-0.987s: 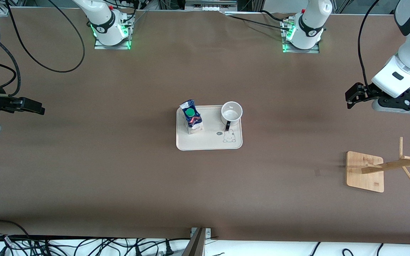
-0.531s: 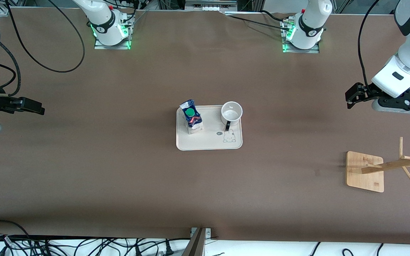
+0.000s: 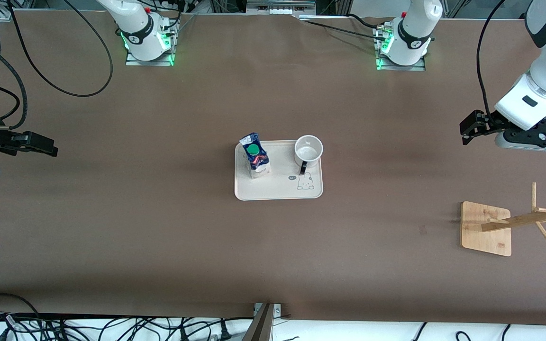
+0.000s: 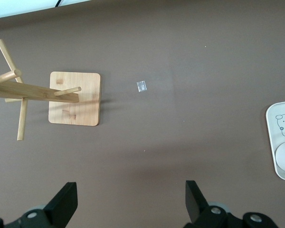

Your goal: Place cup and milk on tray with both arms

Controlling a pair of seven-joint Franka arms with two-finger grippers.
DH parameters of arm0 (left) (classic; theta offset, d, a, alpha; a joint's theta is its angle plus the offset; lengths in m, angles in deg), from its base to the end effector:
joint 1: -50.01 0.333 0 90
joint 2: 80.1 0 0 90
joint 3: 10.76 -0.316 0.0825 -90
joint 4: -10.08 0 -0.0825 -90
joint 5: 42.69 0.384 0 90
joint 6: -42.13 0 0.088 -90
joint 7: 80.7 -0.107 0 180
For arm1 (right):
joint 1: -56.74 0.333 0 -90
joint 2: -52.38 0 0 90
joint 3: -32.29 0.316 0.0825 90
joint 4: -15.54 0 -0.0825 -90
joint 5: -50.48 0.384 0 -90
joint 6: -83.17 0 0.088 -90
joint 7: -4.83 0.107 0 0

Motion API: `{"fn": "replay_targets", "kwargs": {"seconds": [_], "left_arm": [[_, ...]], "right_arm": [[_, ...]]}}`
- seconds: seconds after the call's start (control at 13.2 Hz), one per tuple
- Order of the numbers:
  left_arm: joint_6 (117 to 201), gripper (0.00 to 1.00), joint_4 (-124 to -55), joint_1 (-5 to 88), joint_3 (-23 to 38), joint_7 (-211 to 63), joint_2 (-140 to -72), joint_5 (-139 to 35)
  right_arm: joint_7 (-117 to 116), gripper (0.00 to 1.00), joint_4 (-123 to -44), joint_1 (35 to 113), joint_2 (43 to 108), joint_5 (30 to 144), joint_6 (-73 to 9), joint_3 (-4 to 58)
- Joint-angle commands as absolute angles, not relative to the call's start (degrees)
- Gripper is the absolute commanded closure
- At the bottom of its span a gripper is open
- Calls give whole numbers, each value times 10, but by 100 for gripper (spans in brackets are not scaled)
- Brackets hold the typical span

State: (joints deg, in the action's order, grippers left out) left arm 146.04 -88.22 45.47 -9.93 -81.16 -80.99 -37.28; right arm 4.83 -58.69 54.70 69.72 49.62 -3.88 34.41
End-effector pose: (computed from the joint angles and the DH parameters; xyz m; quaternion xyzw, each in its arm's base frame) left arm 0.5744 -0.0461 0.5688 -0.9963 0.0602 -0.0431 0.0443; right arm 0.6383 -0.0044 0.5685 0.9992 0.0000 -0.0393 0.0020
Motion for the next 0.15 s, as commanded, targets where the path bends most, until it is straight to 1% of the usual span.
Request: {"fn": "replay_targets", "kwargs": {"seconds": [0.0, 0.08], "left_arm": [[1449, 0, -871, 453, -101, -810, -811, -381], [1449, 0, -871, 453, -101, -810, -811, -381]], "right_arm": [[17, 0, -593, 538, 691, 485, -50, 354], [17, 0, -593, 538, 691, 485, -51, 354]]}}
